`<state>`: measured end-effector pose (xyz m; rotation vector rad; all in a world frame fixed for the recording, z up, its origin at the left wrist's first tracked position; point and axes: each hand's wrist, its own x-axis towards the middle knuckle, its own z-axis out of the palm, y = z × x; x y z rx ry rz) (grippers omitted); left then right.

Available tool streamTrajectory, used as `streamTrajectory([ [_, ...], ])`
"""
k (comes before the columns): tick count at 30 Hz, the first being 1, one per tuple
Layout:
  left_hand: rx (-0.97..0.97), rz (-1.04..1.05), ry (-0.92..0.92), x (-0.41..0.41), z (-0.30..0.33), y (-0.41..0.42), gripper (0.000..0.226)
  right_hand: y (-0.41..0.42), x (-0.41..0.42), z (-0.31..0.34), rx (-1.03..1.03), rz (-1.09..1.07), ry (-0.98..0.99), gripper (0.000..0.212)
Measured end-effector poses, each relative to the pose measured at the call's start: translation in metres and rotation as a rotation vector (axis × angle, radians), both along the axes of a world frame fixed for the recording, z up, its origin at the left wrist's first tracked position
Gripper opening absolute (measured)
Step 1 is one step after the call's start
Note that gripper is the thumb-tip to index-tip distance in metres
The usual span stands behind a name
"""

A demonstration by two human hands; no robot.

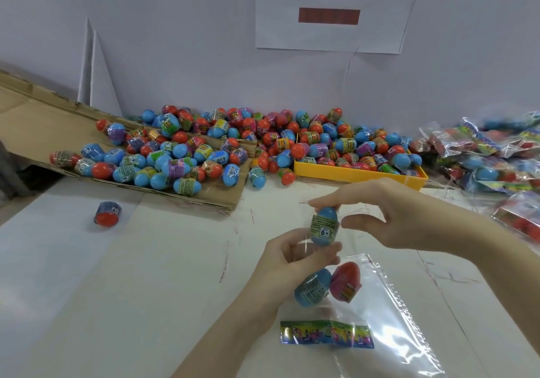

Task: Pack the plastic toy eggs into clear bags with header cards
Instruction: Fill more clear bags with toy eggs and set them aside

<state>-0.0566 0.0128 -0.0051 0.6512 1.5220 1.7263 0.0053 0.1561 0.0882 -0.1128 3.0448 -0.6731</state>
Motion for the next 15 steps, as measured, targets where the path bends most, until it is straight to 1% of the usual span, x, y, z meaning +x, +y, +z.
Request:
streamTrajectory([
  [2,-0.008,-0.002,0.004,0.000,0.000,0.000,0.049,0.001,-0.001,0.001,0.042,-0.002,0.008,0.055],
  [5,-0.021,-0.005,0.015,0.001,0.000,0.000,0.049,0.000,-0.006,0.003,0.118,-0.022,0.005,0.039],
  [8,-0.037,0.007,0.014,0.002,-0.001,0.001,0.053,0.001,-0.009,0.006,0.176,-0.046,-0.080,0.027],
  [12,-0.017,-0.009,0.013,0.002,-0.001,0.000,0.046,0.002,-0.014,0.008,0.259,0.014,-0.224,0.021],
  [14,-0.027,-0.020,0.020,0.002,-0.001,0.001,0.045,0.001,-0.018,0.005,0.245,0.052,-0.235,0.017],
  [15,-0.037,-0.018,0.022,0.002,-0.002,0.001,0.047,-0.001,-0.019,0.004,0.187,0.079,-0.210,0.016],
])
